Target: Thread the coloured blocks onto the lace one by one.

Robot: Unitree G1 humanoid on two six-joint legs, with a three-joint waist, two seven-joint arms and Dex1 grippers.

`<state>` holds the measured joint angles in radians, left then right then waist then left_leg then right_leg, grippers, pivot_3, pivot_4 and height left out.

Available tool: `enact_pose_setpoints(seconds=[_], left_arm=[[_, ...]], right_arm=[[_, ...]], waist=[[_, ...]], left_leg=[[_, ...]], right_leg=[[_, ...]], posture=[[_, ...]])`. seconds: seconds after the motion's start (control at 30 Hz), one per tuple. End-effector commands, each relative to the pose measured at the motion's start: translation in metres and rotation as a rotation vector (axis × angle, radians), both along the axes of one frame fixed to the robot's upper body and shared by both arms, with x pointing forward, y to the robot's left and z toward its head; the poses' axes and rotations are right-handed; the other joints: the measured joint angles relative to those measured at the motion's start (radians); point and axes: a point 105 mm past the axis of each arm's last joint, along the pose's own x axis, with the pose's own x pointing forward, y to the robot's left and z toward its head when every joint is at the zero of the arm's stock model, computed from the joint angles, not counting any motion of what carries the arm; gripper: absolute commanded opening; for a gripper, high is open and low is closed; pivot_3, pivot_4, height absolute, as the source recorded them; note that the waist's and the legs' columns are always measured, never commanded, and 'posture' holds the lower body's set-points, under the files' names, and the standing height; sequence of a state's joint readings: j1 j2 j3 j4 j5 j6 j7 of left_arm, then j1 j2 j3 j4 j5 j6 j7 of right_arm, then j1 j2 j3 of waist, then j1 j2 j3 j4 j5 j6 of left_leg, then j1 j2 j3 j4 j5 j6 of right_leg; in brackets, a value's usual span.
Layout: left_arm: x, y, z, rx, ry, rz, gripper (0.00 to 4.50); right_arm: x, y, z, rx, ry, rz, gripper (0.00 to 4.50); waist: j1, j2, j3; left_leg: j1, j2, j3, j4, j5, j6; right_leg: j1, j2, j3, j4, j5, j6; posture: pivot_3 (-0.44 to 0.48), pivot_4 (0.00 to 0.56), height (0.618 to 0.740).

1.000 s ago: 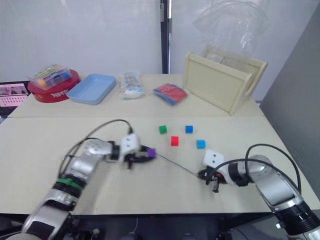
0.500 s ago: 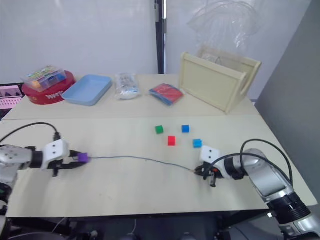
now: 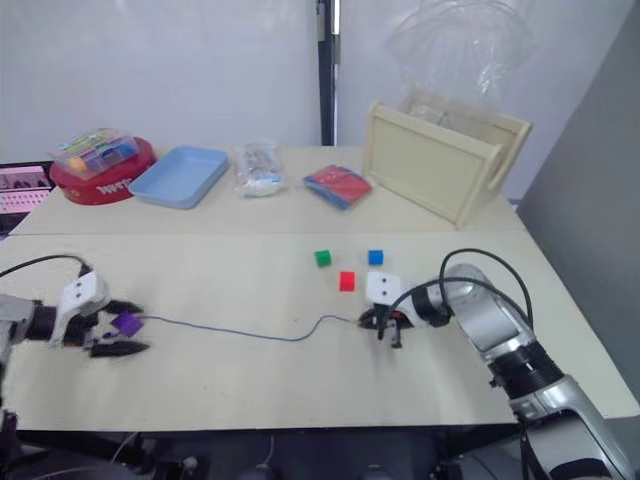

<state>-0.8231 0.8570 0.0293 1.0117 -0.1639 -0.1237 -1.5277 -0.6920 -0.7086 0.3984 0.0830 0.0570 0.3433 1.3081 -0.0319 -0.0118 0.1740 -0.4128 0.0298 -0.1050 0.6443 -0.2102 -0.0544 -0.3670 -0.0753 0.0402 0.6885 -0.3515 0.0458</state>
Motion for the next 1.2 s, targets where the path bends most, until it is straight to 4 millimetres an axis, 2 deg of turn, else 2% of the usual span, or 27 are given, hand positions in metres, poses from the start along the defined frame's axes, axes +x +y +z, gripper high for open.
enact_pose_setpoints(seconds=[0.03,0.13,0.3,0.47,0.57,0.67,0.83,0.93,1.2], left_arm=[[0.01,-0.04,0.047,-0.128,-0.096,-0.136,4.49],[0.017,-0.089,0.054,-0.17,-0.143,-0.253,4.49],[0.011,-0.161,0.037,-0.152,-0.151,-0.436,4.49],[-0.003,-0.197,0.006,-0.112,-0.14,-0.52,4.49],[-0.01,-0.212,-0.007,-0.11,-0.104,-0.522,4.49],[-0.026,-0.227,-0.024,-0.068,-0.095,-0.577,4.49],[-0.042,-0.234,-0.047,0.018,-0.099,-0.642,4.49],[-0.044,-0.237,-0.049,0.006,-0.091,-0.641,4.49],[-0.049,-0.248,-0.057,-0.045,-0.071,-0.623,4.49]], right_arm=[[-0.01,0.008,0.009,0.031,0.022,0.046,0.0],[-0.017,0.011,0.008,0.037,0.056,0.047,0.0],[-0.018,0.012,0.009,0.026,0.056,0.028,0.0],[-0.019,0.011,0.011,0.034,0.05,0.0,0.0],[-0.021,0.012,0.01,0.035,0.054,-0.009,0.0],[-0.022,0.013,0.005,0.03,0.059,-0.026,0.0],[-0.021,0.009,-0.014,-0.066,0.066,-0.045,0.0],[-0.019,0.005,-0.022,-0.119,0.052,-0.047,0.0],[-0.021,0.007,-0.025,-0.115,0.065,-0.043,0.0]], waist=[[-0.007,-0.001,-0.001],[-0.024,-0.001,-0.001],[-0.045,-0.002,-0.001],[-0.049,-0.002,-0.001],[-0.04,-0.002,-0.001],[-0.036,-0.002,-0.001],[-0.033,-0.002,-0.001],[-0.034,-0.002,-0.001],[-0.032,-0.002,-0.001]], left_leg=[[-0.002,0.0,0.0,0.001,0.001,-0.001],[-0.001,-0.002,0.001,0.001,0.001,-0.002],[-0.002,-0.001,0.001,0.0,0.002,-0.004],[0.0,-0.001,0.001,0.0,0.002,-0.002],[0.0,-0.001,0.001,0.001,0.001,-0.001],[-0.001,-0.002,0.001,0.001,0.001,-0.001],[-0.001,-0.002,0.001,0.001,0.001,-0.001],[0.0,-0.002,0.001,0.001,0.001,-0.001],[0.002,-0.002,0.001,0.001,0.001,-0.001]], right_leg=[[-0.001,0.0,0.0,0.001,0.0,0.0],[-0.001,-0.002,0.001,0.007,0.0,0.0],[-0.002,-0.001,0.001,0.006,0.0,0.0],[-0.002,-0.001,0.002,0.005,0.0,0.0],[-0.002,-0.001,0.002,0.005,0.0,0.0],[-0.002,-0.001,0.003,0.005,0.0,0.0],[-0.001,-0.002,0.003,0.004,0.0,0.0],[-0.001,-0.001,0.003,0.003,0.0,0.0],[0.001,-0.001,0.003,0.002,0.0,0.0]], posture=[[0.0,0.15,0.74],[0.0,0.15,0.74],[0.0,0.15,0.74],[0.0,0.15,0.74],[0.0,0.15,0.74],[0.0,0.15,0.74],[0.0,0.15,0.74],[0.0,0.15,0.74],[0.0,0.15,0.74]])
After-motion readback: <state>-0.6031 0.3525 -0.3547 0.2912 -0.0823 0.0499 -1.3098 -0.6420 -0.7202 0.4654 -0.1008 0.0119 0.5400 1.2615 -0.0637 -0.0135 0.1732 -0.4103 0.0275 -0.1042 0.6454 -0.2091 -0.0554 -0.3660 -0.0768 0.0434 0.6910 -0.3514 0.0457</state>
